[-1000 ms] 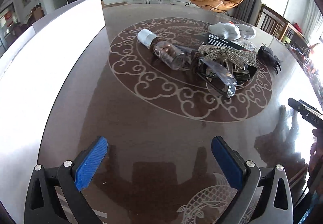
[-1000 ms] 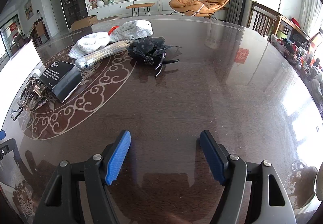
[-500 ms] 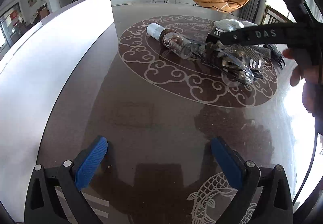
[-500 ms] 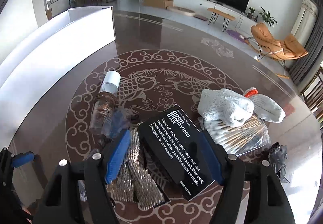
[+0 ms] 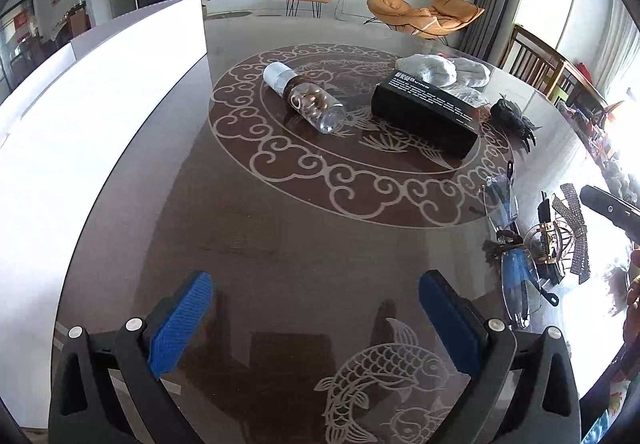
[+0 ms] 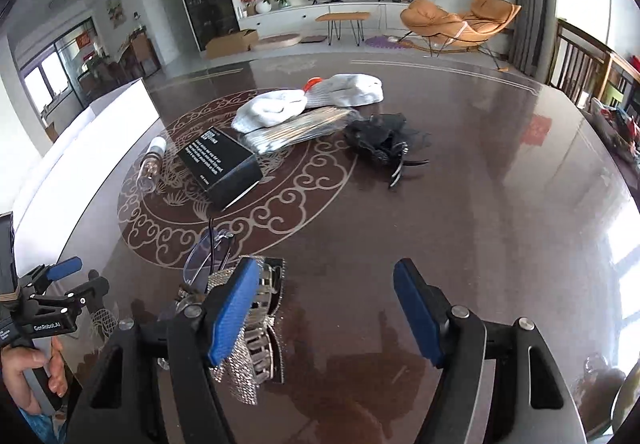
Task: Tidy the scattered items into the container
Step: 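Grasp the silver rhinestone bow clip with the right tool while the left tool approaches the glasses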
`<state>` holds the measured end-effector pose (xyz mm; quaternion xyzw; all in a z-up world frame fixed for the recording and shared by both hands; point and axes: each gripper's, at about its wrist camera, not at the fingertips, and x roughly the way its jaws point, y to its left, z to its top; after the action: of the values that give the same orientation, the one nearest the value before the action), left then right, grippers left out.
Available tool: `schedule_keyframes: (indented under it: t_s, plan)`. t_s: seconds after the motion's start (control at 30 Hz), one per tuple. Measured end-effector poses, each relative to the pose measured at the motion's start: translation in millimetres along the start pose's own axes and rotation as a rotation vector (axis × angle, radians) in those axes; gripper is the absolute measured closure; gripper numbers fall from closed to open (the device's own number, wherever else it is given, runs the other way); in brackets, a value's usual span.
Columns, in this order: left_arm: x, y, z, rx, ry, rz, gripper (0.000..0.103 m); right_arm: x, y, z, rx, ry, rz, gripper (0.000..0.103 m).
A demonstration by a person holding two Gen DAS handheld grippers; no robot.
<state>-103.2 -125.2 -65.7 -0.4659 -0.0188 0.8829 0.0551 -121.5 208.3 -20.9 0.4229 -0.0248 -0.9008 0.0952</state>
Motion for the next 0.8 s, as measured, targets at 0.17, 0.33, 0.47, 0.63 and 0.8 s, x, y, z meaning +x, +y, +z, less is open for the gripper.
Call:
schedule_keyframes:
  t_s: [0.17, 0.33, 0.47, 0.63, 0.8]
  plan:
    - [-18.8, -10.7, 1.9, 0.025, -0.023, -0.031, 0.000, -14.8, 8.2, -1.0, -0.038, -0.019, 0.003, 0.032]
    - [-18.7, -15.3, -1.6, 0.025, -0.006, -0.046, 0.000, -1.4, 39.8, -13.2, -0.071, 0.037, 0.135, 0.032]
    - [-22.5, -15.9, -7.8, 0.031, 0.001, -0.051, 0.000, 15.6, 40.0, -25.0, -0.063, 0.081, 0.129, 0.032]
    - [-20.7, -22.4, -8.2, 0.039, 0.019, -0.096, 0.000, 1.9, 5.6, -28.5, 0.005, 0.057, -0.034, 0.032]
    - [-21.6, -57.0, 3.5, 0.076, 0.023, -0.207, 0.000, -37.9, -10.3, -44.2, 0.021, -0.051, -0.024, 0.032]
